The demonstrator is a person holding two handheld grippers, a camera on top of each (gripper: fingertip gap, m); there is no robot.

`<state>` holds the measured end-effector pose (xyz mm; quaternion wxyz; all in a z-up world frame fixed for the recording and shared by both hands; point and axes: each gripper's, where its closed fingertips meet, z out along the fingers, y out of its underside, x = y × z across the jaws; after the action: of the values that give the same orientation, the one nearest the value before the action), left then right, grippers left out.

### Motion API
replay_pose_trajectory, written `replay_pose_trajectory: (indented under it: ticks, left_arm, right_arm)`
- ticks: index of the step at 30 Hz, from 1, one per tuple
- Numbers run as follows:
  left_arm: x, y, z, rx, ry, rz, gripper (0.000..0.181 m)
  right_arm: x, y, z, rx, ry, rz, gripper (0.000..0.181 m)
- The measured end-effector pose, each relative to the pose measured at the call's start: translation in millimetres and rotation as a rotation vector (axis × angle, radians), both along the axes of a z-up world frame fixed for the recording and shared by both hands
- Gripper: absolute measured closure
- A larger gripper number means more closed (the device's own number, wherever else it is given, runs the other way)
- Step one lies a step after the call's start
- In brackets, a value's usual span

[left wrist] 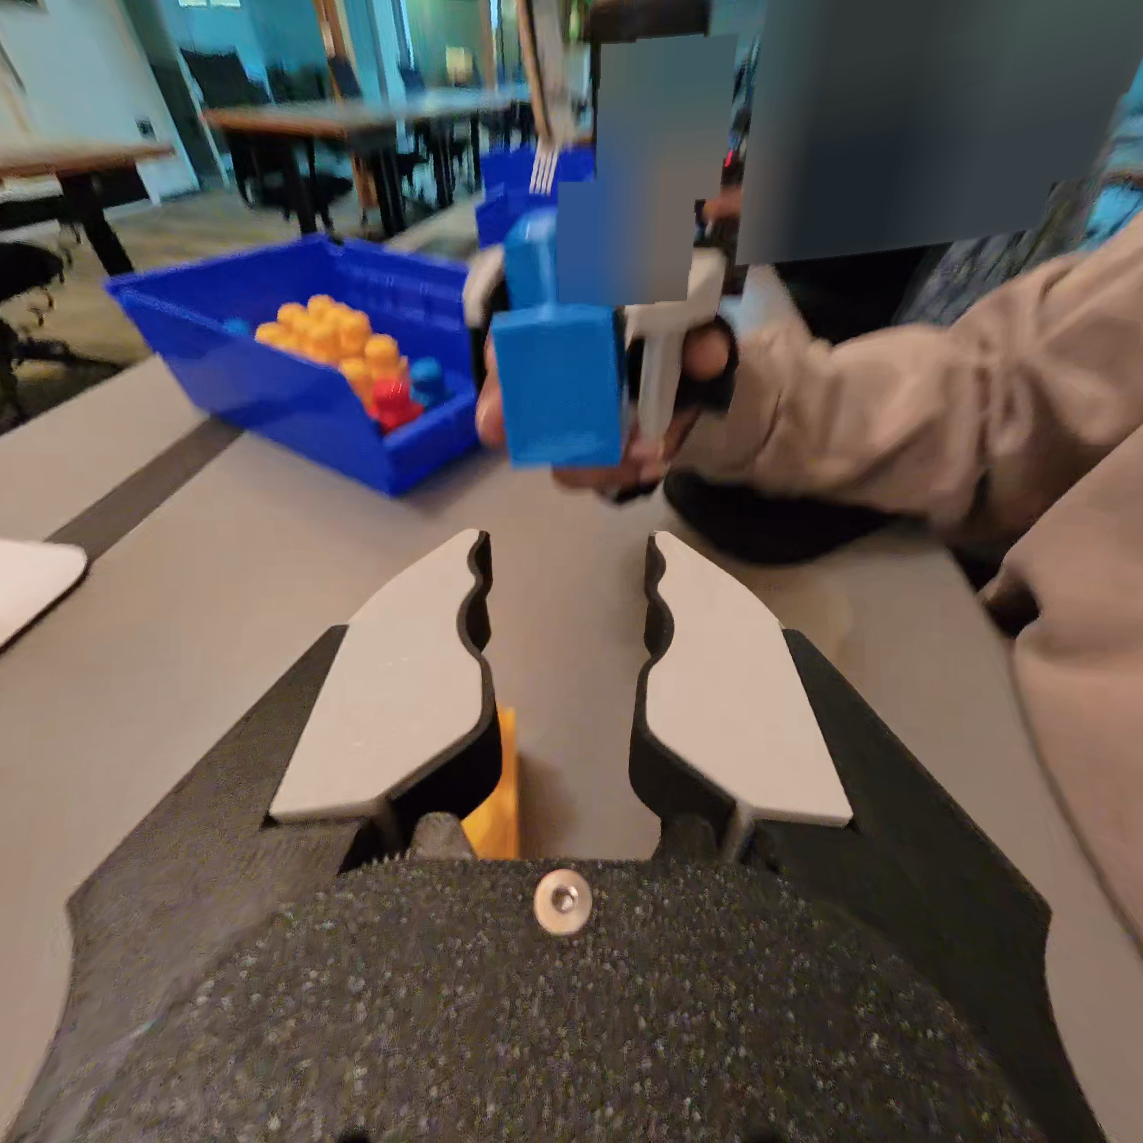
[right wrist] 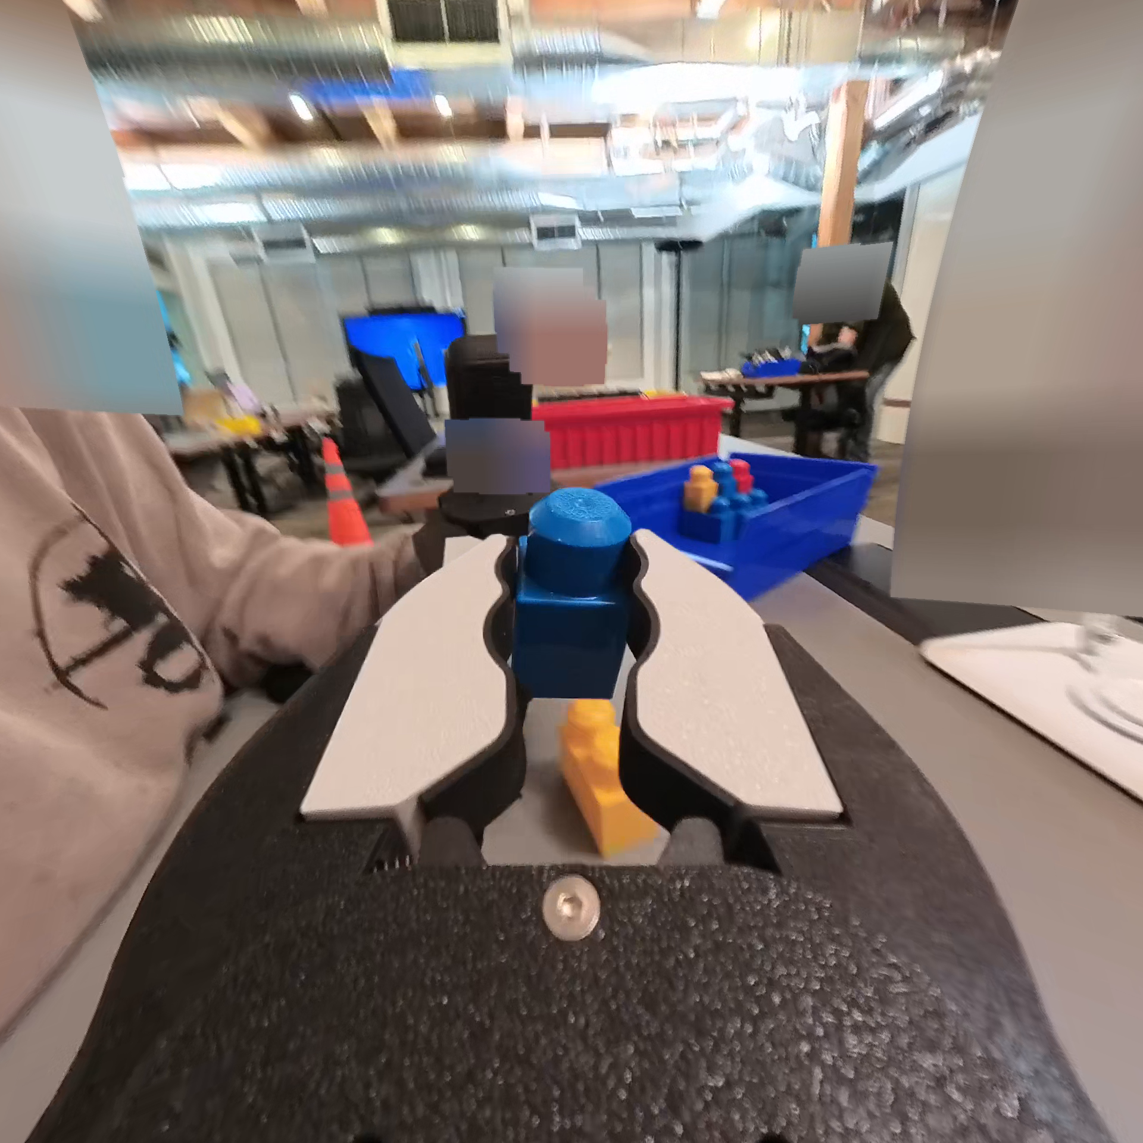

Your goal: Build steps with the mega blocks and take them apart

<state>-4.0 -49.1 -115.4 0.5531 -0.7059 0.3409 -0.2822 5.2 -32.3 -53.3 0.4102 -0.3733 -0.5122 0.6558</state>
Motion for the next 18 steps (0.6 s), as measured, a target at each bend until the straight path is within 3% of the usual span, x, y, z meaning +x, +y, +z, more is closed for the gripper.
replay_pose_trajectory:
  ticks: [3,7,11,18]
  left_arm:
    - [18.6,-1.2,16.5,0.033,-0.119,-0.011,0.132]
    - [18.0,0.8,21.7,0.028,-0.175,0.012,0.144]
    - [12.7,-3.7,17.6,0.011,-0.112,-0.010,0.144]
    - [-7.2,-4.1,-12.1,-0.026,0.115,-0.001,0.144]
  right_arm:
    - [-7.3,-11.8,-1.1,-0.040,0.023,0.034,0.149]
    - [-10.9,-22.1,-2.7,-0.035,0.034,0.056,0.148]
    - [-10.3,-24.0,-8.7,0.001,-0.013,0.072,0.148]
    - [-5.1,-16.3,-44.1,0.227,-0.282,0.046,0.140]
